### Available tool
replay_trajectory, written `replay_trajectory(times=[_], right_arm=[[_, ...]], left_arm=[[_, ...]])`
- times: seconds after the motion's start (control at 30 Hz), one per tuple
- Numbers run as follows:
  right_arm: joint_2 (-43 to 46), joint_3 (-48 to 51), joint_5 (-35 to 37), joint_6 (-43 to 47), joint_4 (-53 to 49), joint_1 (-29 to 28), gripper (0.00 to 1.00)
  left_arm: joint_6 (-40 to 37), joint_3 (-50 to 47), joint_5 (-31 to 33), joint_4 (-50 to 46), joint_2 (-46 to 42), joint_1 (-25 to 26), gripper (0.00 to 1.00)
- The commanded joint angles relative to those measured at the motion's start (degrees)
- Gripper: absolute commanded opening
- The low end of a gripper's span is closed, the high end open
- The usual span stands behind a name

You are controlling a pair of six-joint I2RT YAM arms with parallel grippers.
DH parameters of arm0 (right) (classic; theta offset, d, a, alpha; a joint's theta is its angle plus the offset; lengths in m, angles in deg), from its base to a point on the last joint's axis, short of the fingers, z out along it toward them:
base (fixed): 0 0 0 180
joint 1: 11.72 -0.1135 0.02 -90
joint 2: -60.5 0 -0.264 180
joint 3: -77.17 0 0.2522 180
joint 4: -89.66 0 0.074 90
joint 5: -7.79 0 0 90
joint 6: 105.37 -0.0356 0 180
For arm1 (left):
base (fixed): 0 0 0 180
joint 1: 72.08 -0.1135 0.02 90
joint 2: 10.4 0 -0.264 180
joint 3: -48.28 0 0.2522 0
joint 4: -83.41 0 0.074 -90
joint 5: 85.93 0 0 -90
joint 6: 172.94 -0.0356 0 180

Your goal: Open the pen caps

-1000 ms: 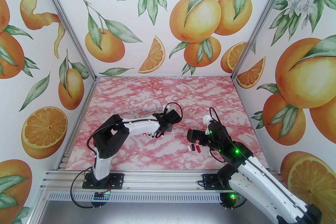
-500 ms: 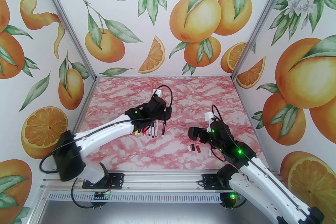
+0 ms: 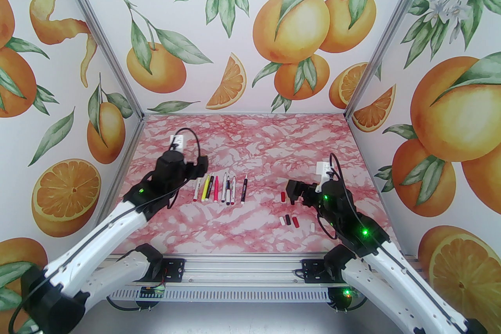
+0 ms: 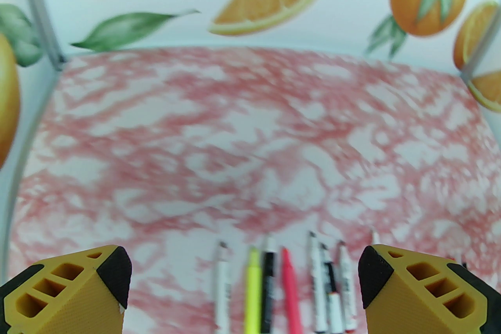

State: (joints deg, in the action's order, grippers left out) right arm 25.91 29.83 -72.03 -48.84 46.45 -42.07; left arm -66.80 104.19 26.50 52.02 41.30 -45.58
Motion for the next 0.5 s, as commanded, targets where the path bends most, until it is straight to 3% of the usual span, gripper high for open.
replay_trajectory(times=[0.0, 0.1, 0.27, 0.47], right_arm=[[-1.38, 1.74, 1.96, 1.19, 4.39, -0.13, 1.0], [-2.62, 2.09, 2.48, 1.75, 6.23, -0.02, 1.0], [-3.85, 1.94, 4.04, 2.92, 8.15, 0.36, 1.0], [-6.92, 1.37, 4.78, 3.92, 9.26, 1.14, 1.0]], left_arm=[[-4.05, -6.31, 2.31, 6.44, -3.48, -4.21, 1.0], [-6.51, -10.73, 1.03, 11.16, -4.68, -8.7, 1.0], [-16.03, -19.21, -4.39, 26.81, -3.74, -13.38, 1.0], [-19.03, -25.56, -9.08, 43.56, 1.68, -18.35, 1.0]])
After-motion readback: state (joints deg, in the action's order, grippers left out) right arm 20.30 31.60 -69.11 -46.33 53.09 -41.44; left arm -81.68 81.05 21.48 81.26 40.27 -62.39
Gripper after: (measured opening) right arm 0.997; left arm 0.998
